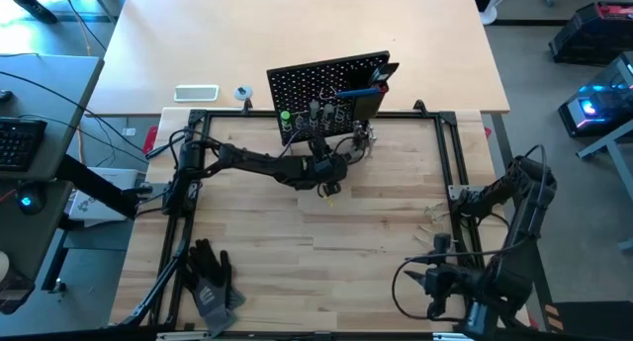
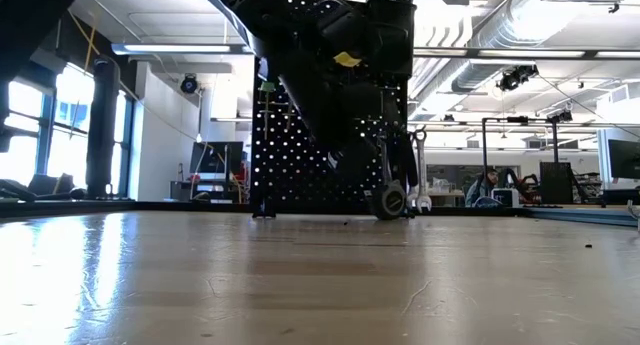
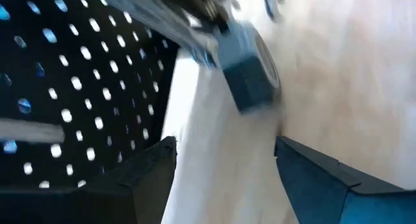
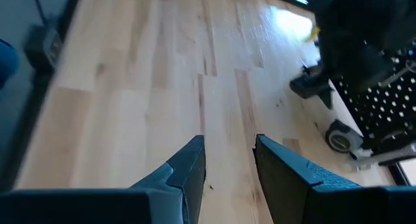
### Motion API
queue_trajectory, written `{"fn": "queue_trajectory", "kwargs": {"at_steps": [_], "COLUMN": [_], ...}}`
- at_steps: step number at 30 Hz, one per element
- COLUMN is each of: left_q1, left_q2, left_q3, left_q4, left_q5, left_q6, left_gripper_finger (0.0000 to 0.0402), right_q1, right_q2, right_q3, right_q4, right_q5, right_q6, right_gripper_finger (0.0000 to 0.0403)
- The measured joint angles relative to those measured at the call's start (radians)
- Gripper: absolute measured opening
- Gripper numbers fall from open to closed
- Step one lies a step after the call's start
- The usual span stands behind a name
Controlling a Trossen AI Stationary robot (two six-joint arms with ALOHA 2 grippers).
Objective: Hang tools onto peg board
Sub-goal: Return to Home Position
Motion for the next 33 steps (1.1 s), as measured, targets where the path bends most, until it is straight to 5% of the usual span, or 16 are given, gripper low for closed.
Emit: {"fn": "queue_trajectory", "kwargs": {"at_steps": [8,16,24,33], "left_q1": [-0.078,-0.222,-0.367,-0.512], "left_q2": [-0.05,-0.157,-0.365,-0.684], "left_q3": [-0.001,-0.002,-0.005,-0.182], "left_q4": [-0.244,-0.365,-0.373,-0.37], "left_q5": [-0.001,0.001,-0.006,-0.03], "left_q6": [-0.021,-0.015,0.011,-0.058], "left_gripper_finger": [0.0251,0.0251,0.0251,0.0251], "right_q1": [-0.003,-0.003,-0.035,-0.133], "right_q2": [0.0,0.0,-0.013,-0.089], "right_q3": [-0.163,-0.285,-0.382,-0.548], "right_q4": [0.002,0.032,0.09,0.159], "right_q5": [0.013,0.133,0.29,0.367], "right_q6": [0.148,0.267,0.293,0.284], "right_gripper_finger": [0.013,0.013,0.013,0.013]}}
